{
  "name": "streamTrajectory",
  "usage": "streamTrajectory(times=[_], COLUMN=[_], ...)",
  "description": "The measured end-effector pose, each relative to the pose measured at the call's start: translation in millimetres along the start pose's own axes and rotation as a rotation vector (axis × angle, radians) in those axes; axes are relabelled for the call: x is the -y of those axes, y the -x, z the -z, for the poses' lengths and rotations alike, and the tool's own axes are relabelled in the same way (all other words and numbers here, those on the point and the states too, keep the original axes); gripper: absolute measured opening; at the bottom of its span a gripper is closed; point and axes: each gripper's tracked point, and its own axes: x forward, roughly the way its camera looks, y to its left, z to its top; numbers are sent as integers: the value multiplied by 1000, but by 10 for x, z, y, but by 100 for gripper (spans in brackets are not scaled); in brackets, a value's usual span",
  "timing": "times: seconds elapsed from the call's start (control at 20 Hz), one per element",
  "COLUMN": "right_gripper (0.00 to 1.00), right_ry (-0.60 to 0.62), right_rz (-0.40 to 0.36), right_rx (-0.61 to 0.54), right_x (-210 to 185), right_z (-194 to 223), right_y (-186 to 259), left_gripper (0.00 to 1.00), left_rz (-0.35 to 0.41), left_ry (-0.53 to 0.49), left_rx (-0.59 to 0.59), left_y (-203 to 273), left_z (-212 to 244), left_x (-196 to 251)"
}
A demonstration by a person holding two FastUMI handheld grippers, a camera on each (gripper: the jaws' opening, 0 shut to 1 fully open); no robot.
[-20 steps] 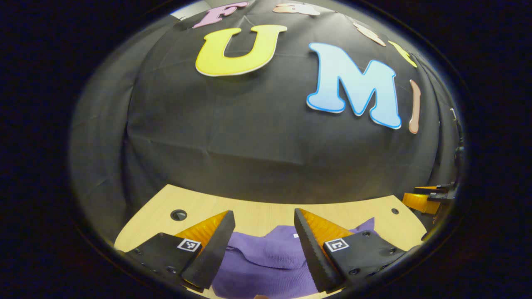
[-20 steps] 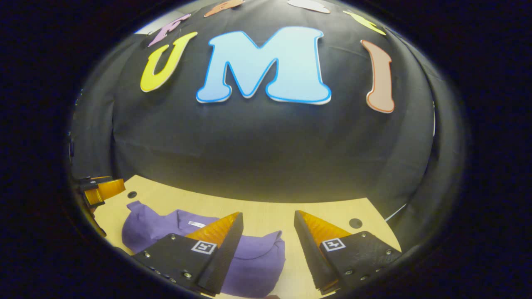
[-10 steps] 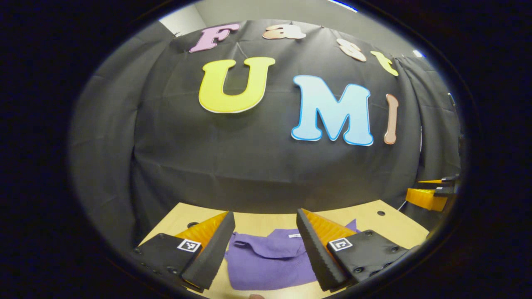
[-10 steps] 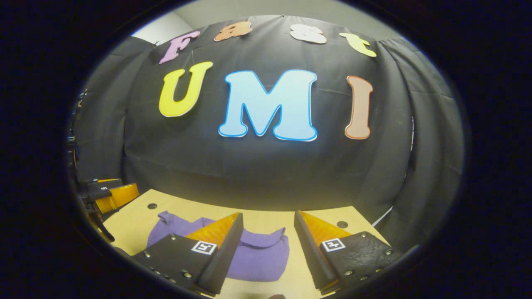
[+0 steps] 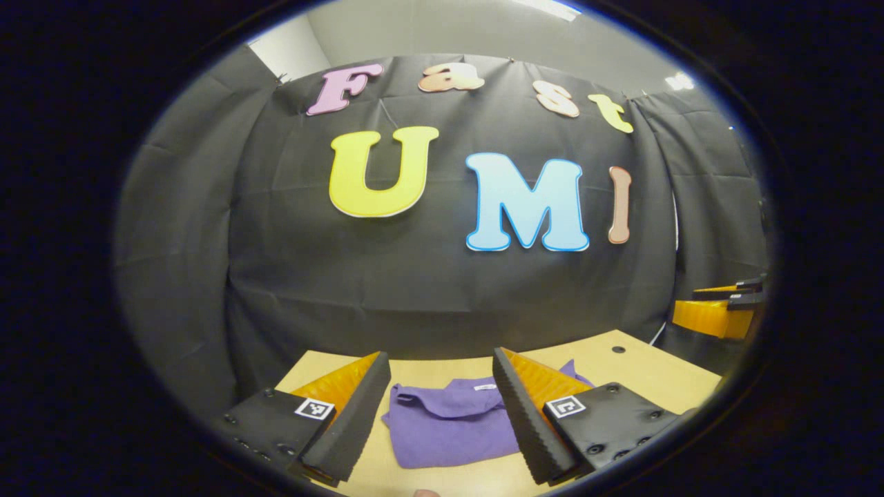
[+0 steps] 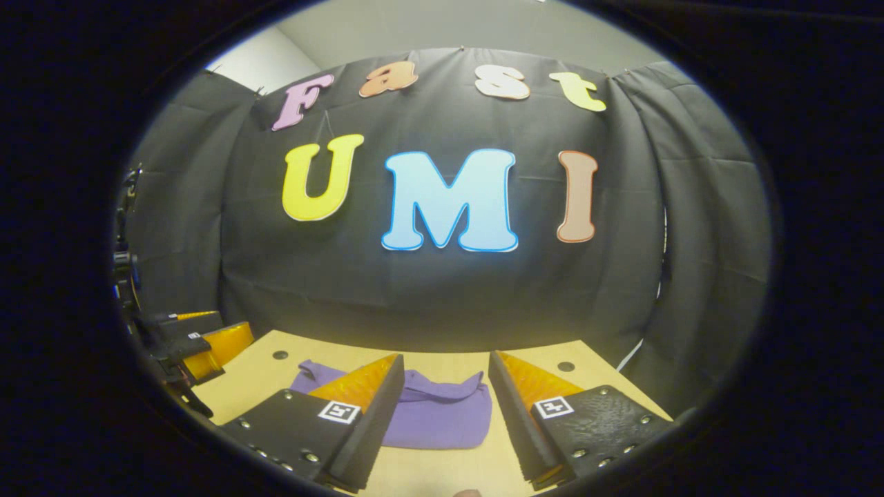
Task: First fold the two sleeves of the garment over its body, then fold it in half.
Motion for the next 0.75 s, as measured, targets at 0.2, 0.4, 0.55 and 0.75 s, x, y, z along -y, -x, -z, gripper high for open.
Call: streamTrajectory(times=[0.2,0.4,0.55,0.75], right_gripper=[76,76,76,76], right_ry=[19,43,39,49], right_rz=[7,32,46,62], right_rx=[32,43,41,32], right_x=[60,183,255,323], right_z=[-120,-128,-105,-20], right_y=[135,182,224,330], left_gripper=[94,93,94,94], left_rz=[0,16,21,17], left_ry=[-23,-50,-50,-40], left_rx=[35,36,26,49], left_y=[127,171,168,211], left_z=[-91,-80,-30,-107], left_x=[124,262,309,314])
